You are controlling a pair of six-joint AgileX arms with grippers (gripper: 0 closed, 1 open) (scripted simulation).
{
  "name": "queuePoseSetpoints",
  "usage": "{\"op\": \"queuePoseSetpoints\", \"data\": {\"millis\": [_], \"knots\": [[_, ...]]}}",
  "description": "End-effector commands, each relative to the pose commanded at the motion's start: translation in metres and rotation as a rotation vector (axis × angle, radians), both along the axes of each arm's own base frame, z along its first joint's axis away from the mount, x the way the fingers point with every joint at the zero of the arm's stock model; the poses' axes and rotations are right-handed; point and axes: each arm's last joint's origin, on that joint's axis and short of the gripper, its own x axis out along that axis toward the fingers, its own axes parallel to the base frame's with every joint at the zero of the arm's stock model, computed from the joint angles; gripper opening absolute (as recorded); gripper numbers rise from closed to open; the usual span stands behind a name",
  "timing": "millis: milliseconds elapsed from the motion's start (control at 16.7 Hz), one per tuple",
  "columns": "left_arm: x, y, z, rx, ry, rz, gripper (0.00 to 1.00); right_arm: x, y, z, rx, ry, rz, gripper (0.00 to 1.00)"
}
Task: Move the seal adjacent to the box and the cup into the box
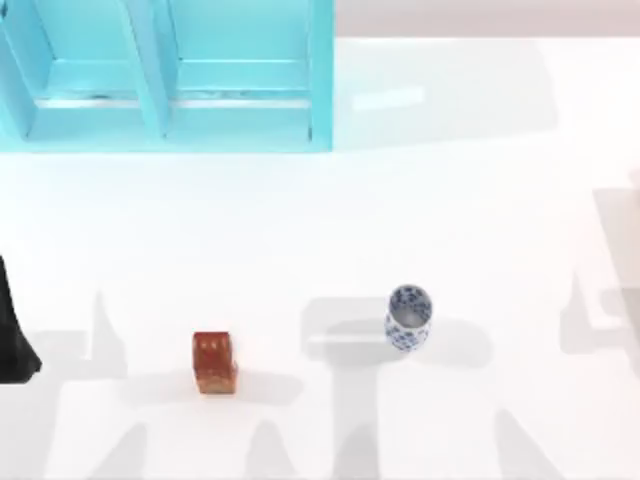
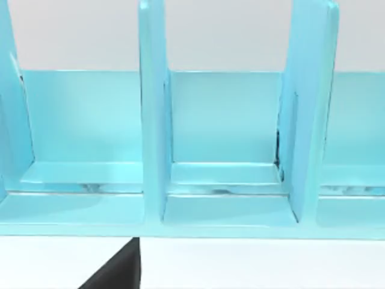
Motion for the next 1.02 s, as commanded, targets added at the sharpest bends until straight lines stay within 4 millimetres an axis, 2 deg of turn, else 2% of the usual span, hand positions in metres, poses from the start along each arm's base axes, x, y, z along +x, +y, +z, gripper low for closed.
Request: {"op": "queuePoseSetpoints", "data": {"millis": [240, 480, 600, 780, 900, 1020], "knots": [[0.000, 0.000, 0.000, 0.000, 0.000, 0.000, 1.00, 0.038, 0.022, 0.047, 0.056, 0.280, 0.073, 1.00], [0.000, 0.000, 0.000, 0.000, 0.000, 0.000, 1.00, 0.100, 0.069, 0.071, 0.067, 0.650, 0.117, 1.00], [0.000, 0.000, 0.000, 0.000, 0.000, 0.000, 1.00, 0.132, 0.103, 0.070, 0.046, 0.843, 0.118, 1.00], [0.000, 0.000, 0.000, 0.000, 0.000, 0.000, 1.00, 0.173, 0.165, 0.055, -0.015, 1.104, 0.091, 1.00], [0.000, 0.000, 0.000, 0.000, 0.000, 0.000, 1.00, 0.191, 0.210, 0.039, -0.067, 1.241, 0.060, 1.00], [0.000, 0.000, 0.000, 0.000, 0.000, 0.000, 1.00, 0.200, 0.254, 0.021, -0.119, 1.340, 0.024, 1.00]]}}
